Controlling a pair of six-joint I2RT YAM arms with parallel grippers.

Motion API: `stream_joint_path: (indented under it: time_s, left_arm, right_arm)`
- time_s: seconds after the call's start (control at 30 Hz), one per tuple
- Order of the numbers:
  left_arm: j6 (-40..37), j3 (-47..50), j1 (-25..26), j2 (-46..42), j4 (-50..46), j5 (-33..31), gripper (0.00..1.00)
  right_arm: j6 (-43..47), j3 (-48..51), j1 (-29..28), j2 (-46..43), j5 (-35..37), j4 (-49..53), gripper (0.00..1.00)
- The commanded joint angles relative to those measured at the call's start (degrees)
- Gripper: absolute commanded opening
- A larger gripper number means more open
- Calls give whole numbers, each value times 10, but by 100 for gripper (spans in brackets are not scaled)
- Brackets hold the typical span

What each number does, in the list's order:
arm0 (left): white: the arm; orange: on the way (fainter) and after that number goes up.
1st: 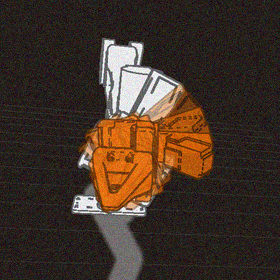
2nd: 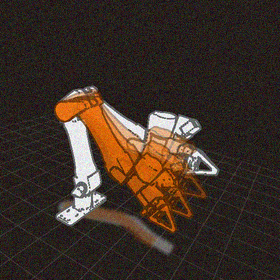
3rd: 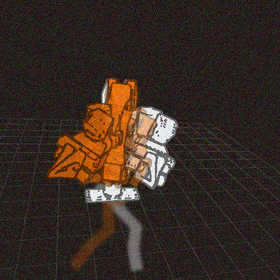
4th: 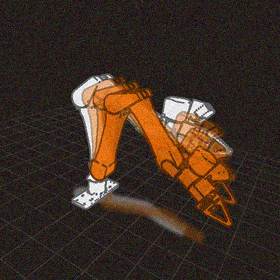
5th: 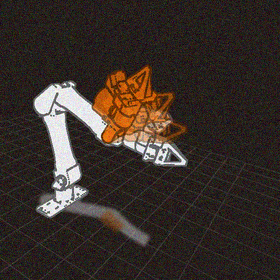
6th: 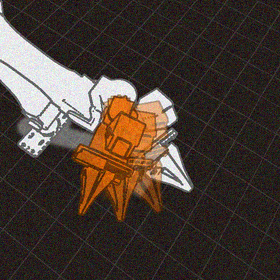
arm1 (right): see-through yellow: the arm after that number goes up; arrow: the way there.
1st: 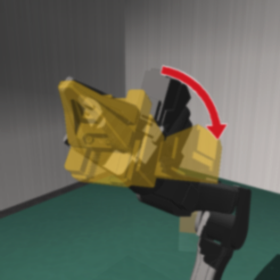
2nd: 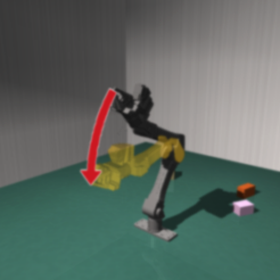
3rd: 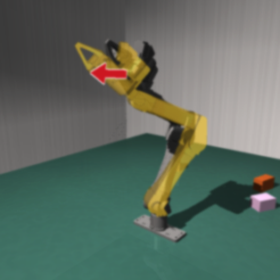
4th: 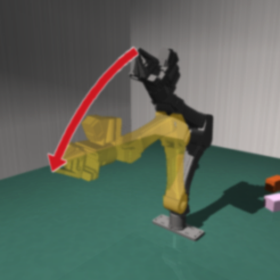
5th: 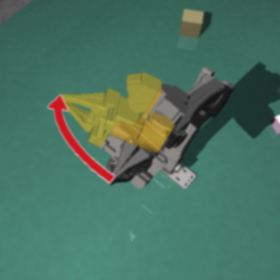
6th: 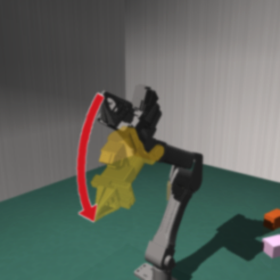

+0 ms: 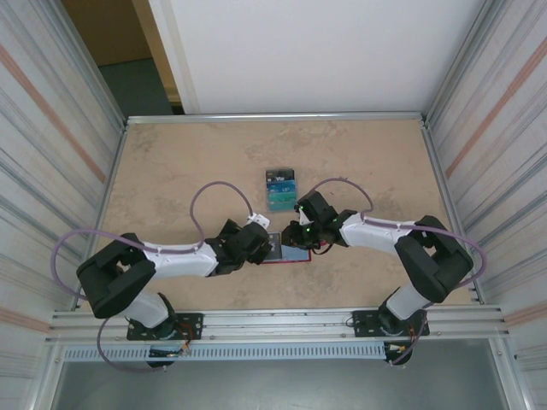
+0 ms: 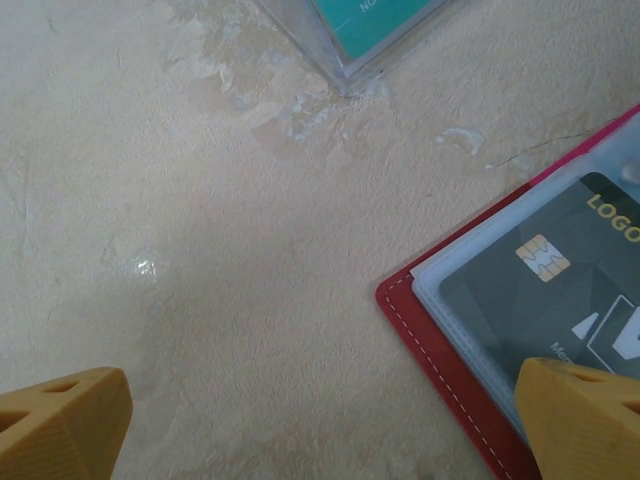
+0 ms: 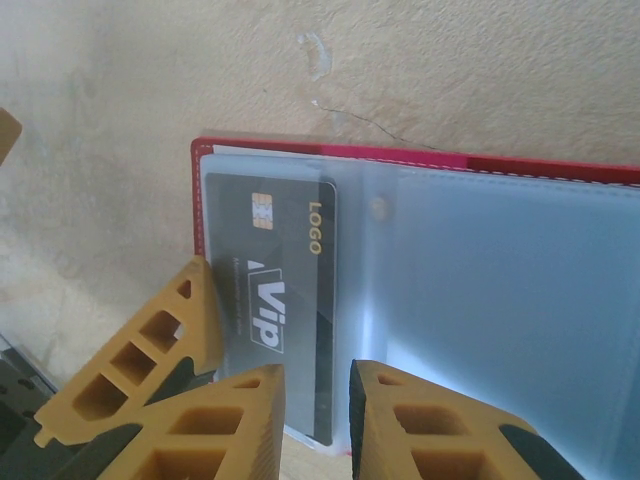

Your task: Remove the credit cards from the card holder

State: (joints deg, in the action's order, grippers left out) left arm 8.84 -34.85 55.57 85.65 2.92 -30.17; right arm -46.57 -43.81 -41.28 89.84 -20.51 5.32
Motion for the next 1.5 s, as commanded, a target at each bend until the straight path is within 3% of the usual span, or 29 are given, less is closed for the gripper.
stream_joint_path:
  time_s: [0.0,1.47]
  left_arm:
    - [4,-14,7,10,-33,-21,99]
    - [18,-13,11,23,-47,-17,99]
  right_arm:
    - [-18,-7,-4,14,-19,-15,23]
    - [-61,43,13,61,-88,-126,13]
